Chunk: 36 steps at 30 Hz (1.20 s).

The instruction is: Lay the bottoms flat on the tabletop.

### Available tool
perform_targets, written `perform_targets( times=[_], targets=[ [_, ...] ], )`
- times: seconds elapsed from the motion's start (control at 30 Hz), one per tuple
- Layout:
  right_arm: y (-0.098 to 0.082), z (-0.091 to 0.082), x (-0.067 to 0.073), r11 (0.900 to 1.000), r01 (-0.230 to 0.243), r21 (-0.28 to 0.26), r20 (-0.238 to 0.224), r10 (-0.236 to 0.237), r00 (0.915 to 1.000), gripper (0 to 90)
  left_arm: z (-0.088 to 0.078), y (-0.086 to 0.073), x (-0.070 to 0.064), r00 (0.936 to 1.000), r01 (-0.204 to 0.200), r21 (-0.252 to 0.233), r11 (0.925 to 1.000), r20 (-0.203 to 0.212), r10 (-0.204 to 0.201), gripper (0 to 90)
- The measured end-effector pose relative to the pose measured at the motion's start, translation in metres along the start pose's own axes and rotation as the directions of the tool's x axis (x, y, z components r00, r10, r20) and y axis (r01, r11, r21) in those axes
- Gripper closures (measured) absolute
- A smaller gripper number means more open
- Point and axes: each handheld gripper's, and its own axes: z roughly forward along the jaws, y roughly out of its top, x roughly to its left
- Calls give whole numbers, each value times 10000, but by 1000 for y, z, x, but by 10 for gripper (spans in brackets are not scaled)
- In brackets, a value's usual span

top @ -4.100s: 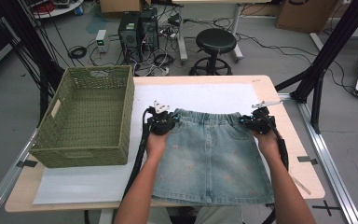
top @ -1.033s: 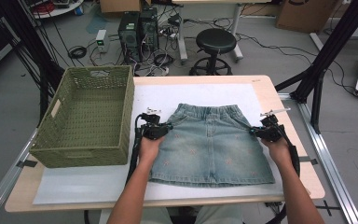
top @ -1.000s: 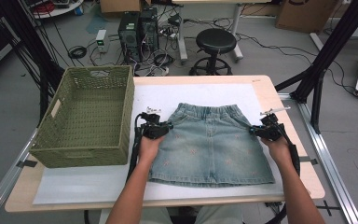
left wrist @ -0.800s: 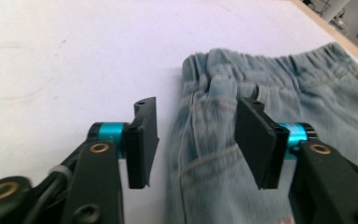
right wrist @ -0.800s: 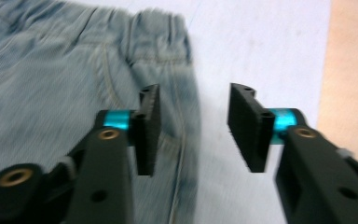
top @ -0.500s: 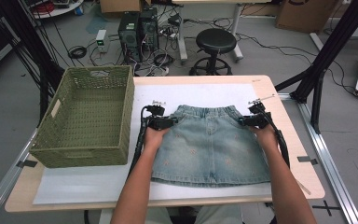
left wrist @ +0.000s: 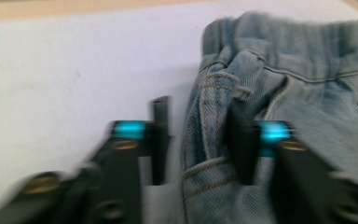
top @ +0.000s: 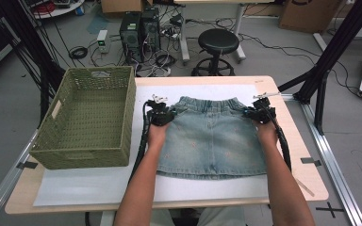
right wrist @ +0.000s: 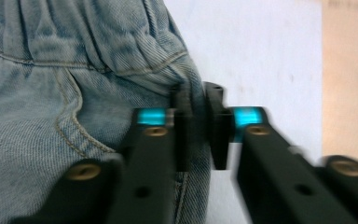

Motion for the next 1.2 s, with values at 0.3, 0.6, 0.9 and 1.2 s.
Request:
perform_targets(
  times=[0.3, 0.6, 0.9, 1.2],
  targets=[
    [-1, -25, 24, 9945, -253, -1017, -1390, 110, 9902, 444, -37, 12, -8, 9958, -279, -1051, 9941, 841, 368, 503],
    [7, -9, 113, 9896, 1319, -576, -3044, -1433, 9417, 500, -55, -4, -7, 9935, -270, -1042, 9942, 1076, 383, 479],
    [-6, 7, 145, 9529, 2986, 526, -2394, -2783, 9302, 478, -58, -7, -8, 9901, -313, -988, 9946, 1330, 443, 479],
    [-7, -32, 90, 9827, 1798, -455, -2571, -1854, 9484, 398, -50, -14, -14, 9853, -544, -540, 9971, 1589, 624, 480]
  ],
)
